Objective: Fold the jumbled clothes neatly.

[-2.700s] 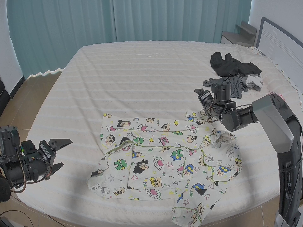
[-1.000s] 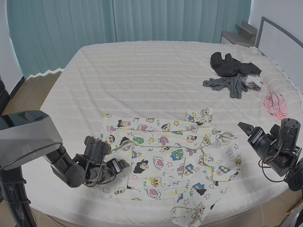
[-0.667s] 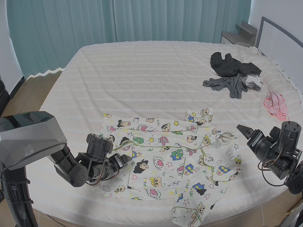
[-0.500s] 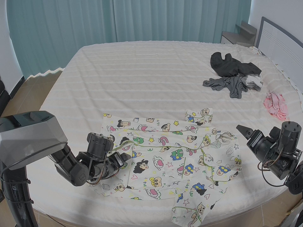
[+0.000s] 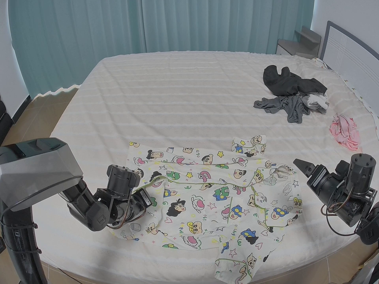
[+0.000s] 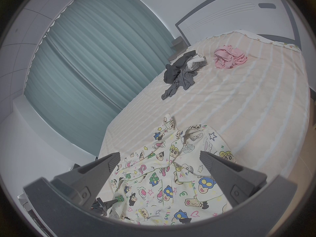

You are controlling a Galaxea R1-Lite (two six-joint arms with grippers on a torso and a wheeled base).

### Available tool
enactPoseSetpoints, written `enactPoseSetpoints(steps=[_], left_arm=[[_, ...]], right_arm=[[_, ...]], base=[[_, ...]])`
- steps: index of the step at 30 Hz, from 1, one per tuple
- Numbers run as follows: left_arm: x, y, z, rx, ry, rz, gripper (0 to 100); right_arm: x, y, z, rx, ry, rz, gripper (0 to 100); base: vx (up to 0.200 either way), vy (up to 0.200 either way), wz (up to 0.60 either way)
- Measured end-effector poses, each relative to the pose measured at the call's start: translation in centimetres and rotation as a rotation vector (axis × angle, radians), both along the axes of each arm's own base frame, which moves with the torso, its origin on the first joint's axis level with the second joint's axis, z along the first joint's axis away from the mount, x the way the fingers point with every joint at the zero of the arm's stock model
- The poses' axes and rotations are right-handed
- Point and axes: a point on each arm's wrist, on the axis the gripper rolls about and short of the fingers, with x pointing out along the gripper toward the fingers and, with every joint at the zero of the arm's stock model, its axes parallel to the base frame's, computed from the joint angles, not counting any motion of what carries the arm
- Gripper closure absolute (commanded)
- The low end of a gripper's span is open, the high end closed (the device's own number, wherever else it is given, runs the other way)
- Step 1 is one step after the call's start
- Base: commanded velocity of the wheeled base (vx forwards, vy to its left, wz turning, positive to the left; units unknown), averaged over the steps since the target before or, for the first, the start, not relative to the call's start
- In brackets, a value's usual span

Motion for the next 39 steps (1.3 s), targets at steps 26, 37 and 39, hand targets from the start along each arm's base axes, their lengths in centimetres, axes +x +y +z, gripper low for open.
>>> enactPoseSetpoints(steps=[26, 37, 39], left_arm=[[0.1, 3.4, 2.6, 0.031, -0.035, -0.007, 0], [1.1, 3.1, 2.2, 0.019, -0.036, 0.005, 100], [1.1, 3.1, 2.0, 0.014, -0.030, 0.010, 100]], right_arm=[[0.0, 0.1, -0.2, -0.001, 0.008, 0.002, 0], [0.0, 0.1, -0.2, -0.003, 0.010, 0.000, 0], [0.0, 0.1, -0.2, -0.003, 0.010, 0.000, 0]], base=[[0.000, 0.000, 0.00], [0.000, 0.000, 0.00], [0.000, 0.000, 0.00]])
